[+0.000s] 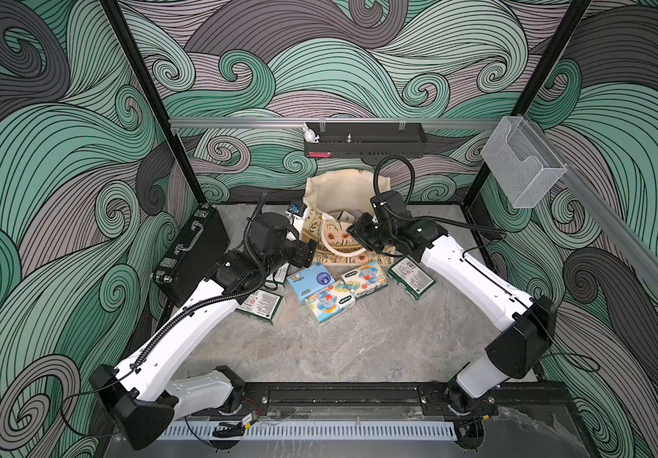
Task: Put tissues into the canvas bag
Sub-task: Adjust the canvas bag at the center of the board.
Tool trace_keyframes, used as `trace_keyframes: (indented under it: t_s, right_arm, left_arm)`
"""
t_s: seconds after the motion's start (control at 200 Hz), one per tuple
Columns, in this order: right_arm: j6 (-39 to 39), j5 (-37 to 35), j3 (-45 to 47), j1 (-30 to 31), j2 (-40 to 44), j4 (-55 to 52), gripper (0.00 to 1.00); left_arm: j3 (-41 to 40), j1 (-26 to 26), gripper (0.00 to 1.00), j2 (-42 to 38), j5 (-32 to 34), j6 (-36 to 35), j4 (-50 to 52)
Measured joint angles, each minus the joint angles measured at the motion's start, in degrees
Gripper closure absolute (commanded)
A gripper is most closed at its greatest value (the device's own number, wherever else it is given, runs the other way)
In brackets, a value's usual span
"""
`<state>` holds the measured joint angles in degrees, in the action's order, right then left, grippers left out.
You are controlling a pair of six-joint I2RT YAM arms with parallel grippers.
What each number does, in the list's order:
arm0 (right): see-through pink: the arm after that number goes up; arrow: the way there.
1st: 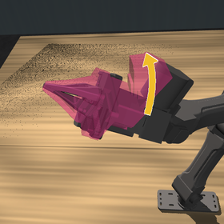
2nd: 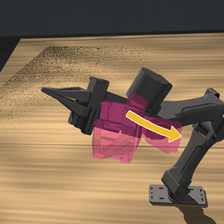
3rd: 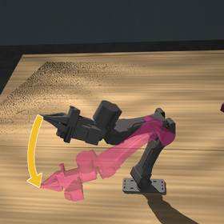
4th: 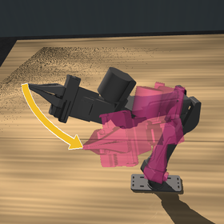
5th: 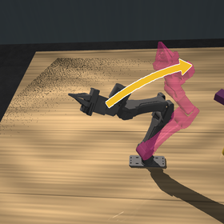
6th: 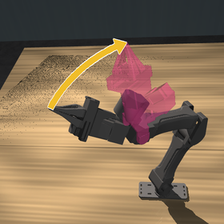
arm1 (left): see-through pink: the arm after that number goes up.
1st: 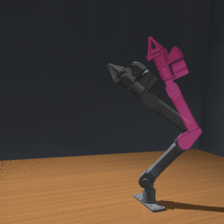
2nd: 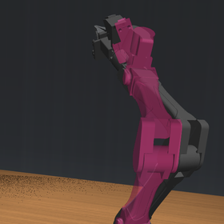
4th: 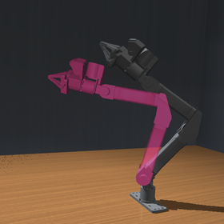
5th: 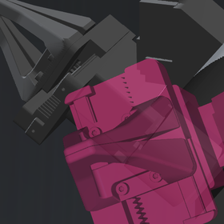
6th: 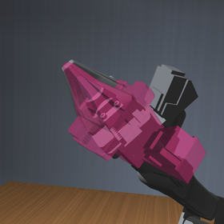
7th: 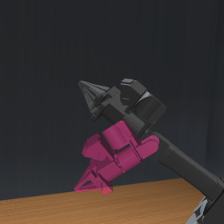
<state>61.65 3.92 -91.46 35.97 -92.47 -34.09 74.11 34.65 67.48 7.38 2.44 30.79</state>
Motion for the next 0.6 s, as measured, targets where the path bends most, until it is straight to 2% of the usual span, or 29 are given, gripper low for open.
trace_keyframes:
  t_s: [0.225,0.41,0.6]
  right_arm:
    - [0.68,-2.95,-0.79,0.04,2.32,-0.98,0.51]
    - [7.13,-4.83,-0.79,-1.07,2.84,-2.12,0.58]
    - [13.9,-5.11,0.7,-2.34,2.82,1.07,0.59]
  left_arm:
    - [0.0,0.0,0.2,-0.24,-0.42,0.2,0.02]
    - [0.0,0.0,0.2,-0.33,-0.52,0.26,0.02]
    - [0.0,0.0,0.2,-0.33,-0.57,0.44,0.02]
